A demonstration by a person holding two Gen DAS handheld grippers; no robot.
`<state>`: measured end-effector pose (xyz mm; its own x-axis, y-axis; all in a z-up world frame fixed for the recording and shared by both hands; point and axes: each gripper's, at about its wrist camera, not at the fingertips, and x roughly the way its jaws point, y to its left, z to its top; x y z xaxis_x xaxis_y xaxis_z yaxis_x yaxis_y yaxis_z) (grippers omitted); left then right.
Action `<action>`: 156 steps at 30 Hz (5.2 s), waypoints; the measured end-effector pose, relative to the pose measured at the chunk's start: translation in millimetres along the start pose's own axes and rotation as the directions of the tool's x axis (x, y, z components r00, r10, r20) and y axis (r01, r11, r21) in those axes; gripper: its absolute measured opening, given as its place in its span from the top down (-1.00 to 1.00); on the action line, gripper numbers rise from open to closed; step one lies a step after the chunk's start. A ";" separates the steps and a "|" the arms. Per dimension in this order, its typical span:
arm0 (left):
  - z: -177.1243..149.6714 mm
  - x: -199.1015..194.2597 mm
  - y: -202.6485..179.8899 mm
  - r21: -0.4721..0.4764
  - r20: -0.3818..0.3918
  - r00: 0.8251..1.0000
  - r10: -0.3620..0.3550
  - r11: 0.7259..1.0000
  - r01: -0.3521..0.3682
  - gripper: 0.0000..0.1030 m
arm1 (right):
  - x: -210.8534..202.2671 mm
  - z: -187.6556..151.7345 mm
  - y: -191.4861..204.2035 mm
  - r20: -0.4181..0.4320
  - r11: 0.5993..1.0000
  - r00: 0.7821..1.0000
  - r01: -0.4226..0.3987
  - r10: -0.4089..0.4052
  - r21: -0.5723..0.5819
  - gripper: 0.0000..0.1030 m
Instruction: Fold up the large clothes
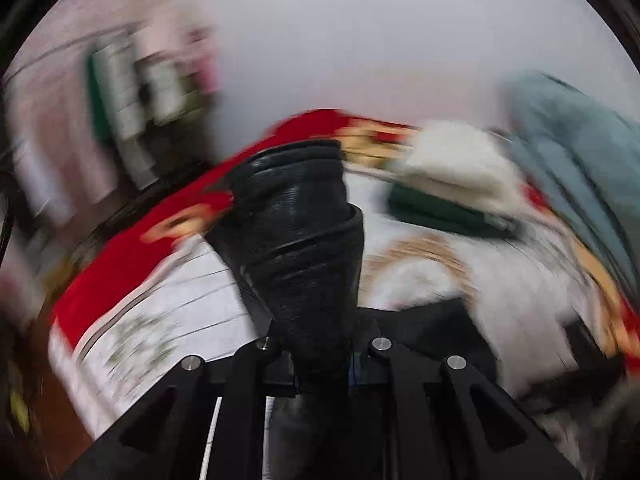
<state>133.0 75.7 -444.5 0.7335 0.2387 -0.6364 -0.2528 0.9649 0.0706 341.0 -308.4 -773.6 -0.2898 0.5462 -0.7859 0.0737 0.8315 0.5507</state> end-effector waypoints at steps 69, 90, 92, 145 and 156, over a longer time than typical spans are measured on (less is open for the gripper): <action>-51.2 71.6 43.3 -0.084 -0.558 0.830 0.013 0.994 -0.072 -0.95 | -120.9 -85.3 67.6 0.149 0.997 0.986 0.082 -0.079 -0.013 -0.28; -49.1 100.6 95.9 -0.220 -0.587 0.809 -0.038 0.969 -0.114 -0.95 | -16.2 14.4 166.2 -0.018 0.962 0.971 0.233 -0.238 -0.145 0.90; -49.2 105.3 96.1 -0.237 -0.585 0.805 -0.102 0.970 -0.049 -0.95 | -46.3 6.4 153.0 -0.032 0.991 0.997 0.061 -0.065 -0.120 0.80; -12.5 189.0 18.2 -0.212 -0.601 0.615 -0.510 0.844 0.492 -0.99 | -57.3 -17.5 72.8 0.046 0.940 0.939 -0.338 0.340 -0.047 0.23; 63.2 197.2 0.9 -0.185 -0.549 0.637 -0.542 0.822 0.539 -0.99 | -151.2 11.6 93.1 0.157 0.935 0.923 -0.342 0.352 -0.091 0.24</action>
<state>317.3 130.5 -521.4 0.2576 -0.4306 -0.8650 0.0710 0.9012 -0.4275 402.8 -312.4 -606.7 -0.0915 0.8127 -0.5754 0.0812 0.5820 0.8091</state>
